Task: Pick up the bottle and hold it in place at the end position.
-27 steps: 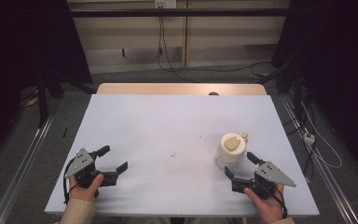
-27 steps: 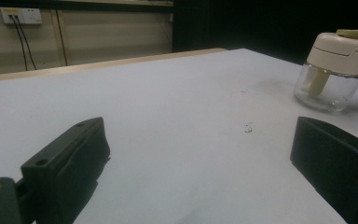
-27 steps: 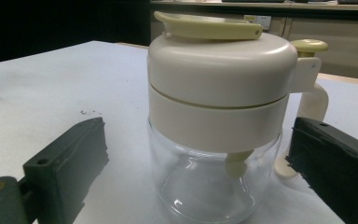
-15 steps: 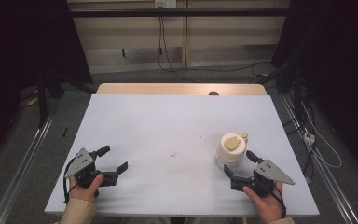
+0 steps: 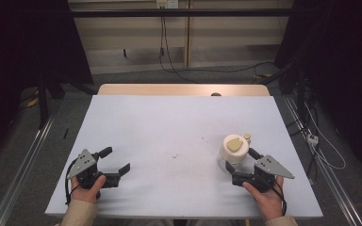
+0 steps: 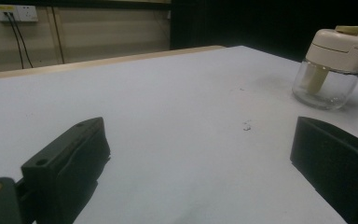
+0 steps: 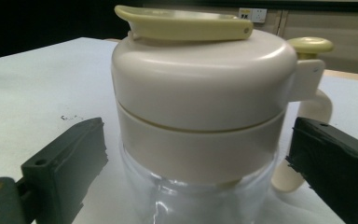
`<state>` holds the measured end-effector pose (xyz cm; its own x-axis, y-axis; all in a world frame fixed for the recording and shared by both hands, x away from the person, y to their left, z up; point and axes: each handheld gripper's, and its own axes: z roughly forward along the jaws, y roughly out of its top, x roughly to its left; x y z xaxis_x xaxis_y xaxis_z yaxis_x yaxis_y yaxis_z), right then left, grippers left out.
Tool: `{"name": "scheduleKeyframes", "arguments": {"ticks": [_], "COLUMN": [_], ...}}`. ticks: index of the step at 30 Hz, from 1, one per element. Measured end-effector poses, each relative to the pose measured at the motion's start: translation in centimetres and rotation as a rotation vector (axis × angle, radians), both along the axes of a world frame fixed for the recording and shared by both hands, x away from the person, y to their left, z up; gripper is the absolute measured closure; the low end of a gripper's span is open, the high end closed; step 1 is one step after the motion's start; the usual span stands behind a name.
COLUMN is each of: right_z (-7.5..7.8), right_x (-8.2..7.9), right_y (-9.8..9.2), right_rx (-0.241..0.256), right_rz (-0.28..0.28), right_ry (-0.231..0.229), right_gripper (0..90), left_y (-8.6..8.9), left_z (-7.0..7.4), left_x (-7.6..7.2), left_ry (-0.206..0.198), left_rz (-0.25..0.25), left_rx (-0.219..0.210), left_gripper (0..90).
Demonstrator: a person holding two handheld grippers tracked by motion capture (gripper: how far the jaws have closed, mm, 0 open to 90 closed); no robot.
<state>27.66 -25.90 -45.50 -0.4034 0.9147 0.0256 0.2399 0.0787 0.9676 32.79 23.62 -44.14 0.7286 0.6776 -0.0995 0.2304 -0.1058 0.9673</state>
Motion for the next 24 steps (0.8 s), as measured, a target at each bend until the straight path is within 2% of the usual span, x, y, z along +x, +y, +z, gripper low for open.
{"name": "scheduleKeyframes", "arguments": {"ticks": [9,10,24], "right_z": [-0.3,-0.3,-0.3], "right_x": [1.3,1.7,3.7], "right_y": [0.3,0.3,0.9], "right_rx": [0.004,0.009,0.016], "right_rz": [0.013,0.017,0.046], "right_ry": [0.019,0.033,0.046], "right_gripper": [4.1,3.8,3.5], "left_y": [-0.1,-0.1,-0.1], "left_z": [0.0,0.0,-0.1], "left_x": [0.1,0.1,0.2], "left_ry": [0.001,0.0,0.006], "left_rz": [-0.005,-0.006,-0.015], "left_rx": [0.0,0.0,0.005], "left_gripper": [3.5,3.5,3.6]}}
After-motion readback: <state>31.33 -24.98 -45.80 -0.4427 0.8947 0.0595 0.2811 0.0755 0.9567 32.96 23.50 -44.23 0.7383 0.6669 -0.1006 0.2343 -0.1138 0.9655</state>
